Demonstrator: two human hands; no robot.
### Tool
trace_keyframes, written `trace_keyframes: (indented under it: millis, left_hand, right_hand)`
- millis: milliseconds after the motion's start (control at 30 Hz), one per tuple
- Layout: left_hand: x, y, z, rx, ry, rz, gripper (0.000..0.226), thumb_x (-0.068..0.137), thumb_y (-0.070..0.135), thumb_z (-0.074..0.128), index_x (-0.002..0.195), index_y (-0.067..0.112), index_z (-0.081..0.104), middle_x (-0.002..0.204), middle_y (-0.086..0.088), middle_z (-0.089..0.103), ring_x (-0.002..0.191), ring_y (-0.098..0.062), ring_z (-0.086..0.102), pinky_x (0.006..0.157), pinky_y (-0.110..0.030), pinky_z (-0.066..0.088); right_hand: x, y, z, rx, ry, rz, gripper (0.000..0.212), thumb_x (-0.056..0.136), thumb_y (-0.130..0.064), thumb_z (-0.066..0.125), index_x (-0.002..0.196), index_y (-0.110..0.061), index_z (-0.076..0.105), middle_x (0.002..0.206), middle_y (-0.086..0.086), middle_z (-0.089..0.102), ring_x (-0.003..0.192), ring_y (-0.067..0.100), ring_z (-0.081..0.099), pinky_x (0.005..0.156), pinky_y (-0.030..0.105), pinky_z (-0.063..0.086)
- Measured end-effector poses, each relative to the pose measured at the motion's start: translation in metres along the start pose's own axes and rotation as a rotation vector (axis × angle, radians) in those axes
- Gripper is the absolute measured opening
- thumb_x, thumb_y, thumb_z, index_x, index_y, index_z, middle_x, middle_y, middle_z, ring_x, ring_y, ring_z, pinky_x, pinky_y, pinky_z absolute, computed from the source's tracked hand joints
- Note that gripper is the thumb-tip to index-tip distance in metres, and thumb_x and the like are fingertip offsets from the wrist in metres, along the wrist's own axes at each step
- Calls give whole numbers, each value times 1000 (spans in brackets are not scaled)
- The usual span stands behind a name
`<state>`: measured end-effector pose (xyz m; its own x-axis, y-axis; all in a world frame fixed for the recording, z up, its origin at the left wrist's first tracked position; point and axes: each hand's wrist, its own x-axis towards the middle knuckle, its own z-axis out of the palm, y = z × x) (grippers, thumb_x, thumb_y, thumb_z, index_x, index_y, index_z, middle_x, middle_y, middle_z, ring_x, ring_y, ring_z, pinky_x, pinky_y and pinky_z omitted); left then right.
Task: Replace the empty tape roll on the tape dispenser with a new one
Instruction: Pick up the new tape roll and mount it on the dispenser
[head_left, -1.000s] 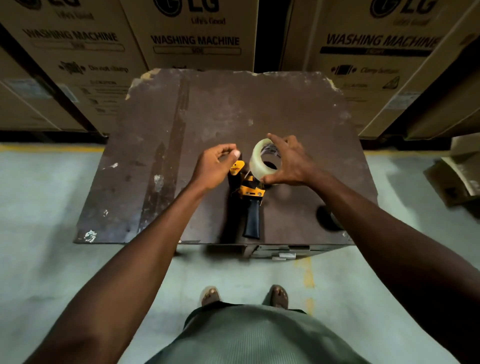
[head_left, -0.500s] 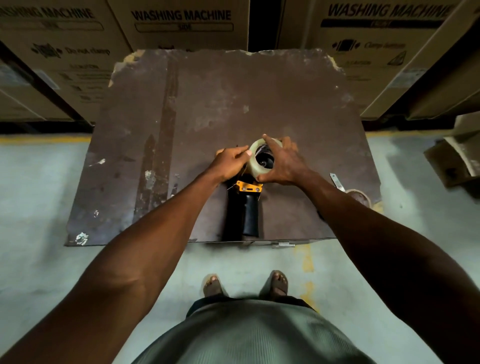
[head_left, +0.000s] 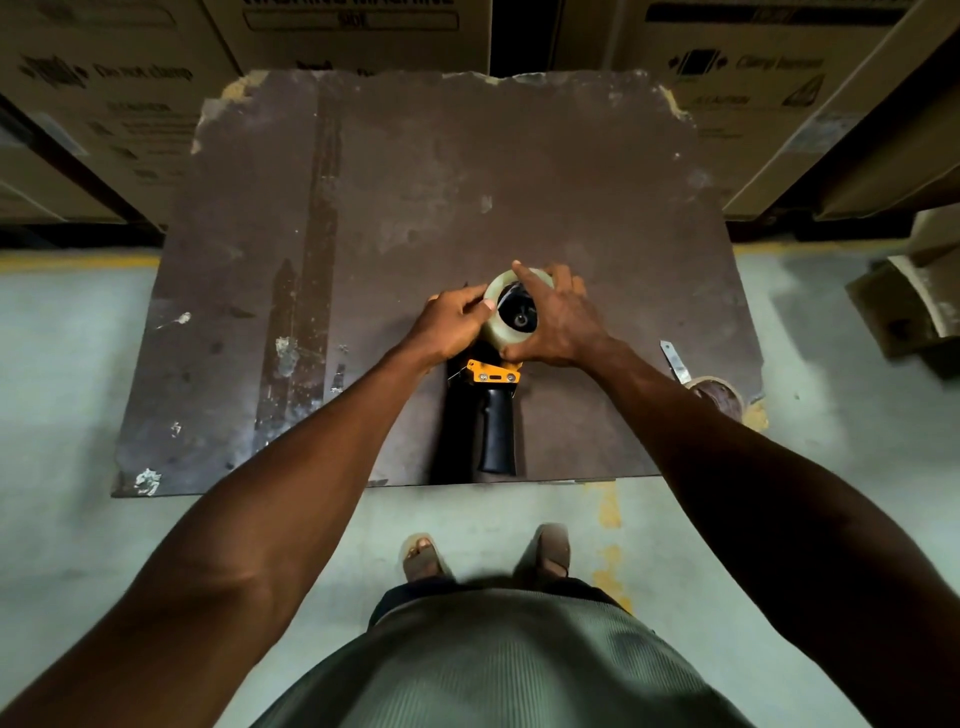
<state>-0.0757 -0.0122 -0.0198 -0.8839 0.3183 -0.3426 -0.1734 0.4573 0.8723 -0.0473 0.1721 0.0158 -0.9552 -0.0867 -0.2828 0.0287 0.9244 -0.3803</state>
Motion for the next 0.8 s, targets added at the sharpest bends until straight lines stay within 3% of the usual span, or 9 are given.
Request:
trace_keyframes:
  millis: [167, 333, 500, 667, 733, 800]
  left_hand:
    - [1, -1, 2, 29, 23, 2, 36, 93, 36, 50, 125, 30, 66, 114, 4, 73, 109, -12, 67, 101, -43, 52]
    - [4, -2, 7, 116, 39, -6, 39, 96, 42, 41, 130, 35, 61, 117, 0, 70, 122, -22, 57, 104, -45, 48]
    - [3, -13, 15, 147, 55, 33, 45, 95, 44, 38, 136, 37, 56, 104, 0, 64, 123, -28, 52, 106, -46, 45]
    - [7, -15, 9, 141, 22, 40, 45, 92, 53, 38, 134, 46, 51, 117, -1, 69, 124, -29, 54, 107, -51, 44]
    - [7, -15, 8, 131, 3, 46, 42, 95, 48, 40, 135, 43, 53, 122, -2, 68, 125, -26, 55, 108, -49, 45]
    - [8, -17, 6, 117, -7, 34, 45, 93, 52, 42, 136, 44, 54, 128, -3, 66, 127, -22, 54, 110, -47, 44]
  right_hand:
    - [4, 0, 1, -3, -10, -8, 119, 61, -50, 85, 159, -32, 21, 147, 15, 31, 132, 39, 34, 102, 47, 43]
    - [8, 5, 0, 58, -61, 22, 118, 62, -52, 84, 159, -33, 20, 149, 14, 30, 134, 40, 36, 106, 48, 44]
    - [-2, 5, 10, 115, -17, 52, 123, 52, -62, 73, 159, -34, 19, 149, 13, 29, 134, 40, 36, 106, 53, 44]
    - [-1, 7, 6, 100, -52, 26, 122, 63, -54, 87, 160, -32, 16, 155, 12, 26, 140, 38, 30, 110, 52, 42]
    - [-1, 12, -2, 251, -99, 42, 125, 64, -52, 90, 161, -28, 15, 158, 12, 27, 144, 32, 30, 115, 45, 37]
    - [0, 22, -6, 553, -74, 145, 117, 70, -46, 89, 160, -17, 20, 141, 8, 51, 128, 22, 52, 103, 35, 48]
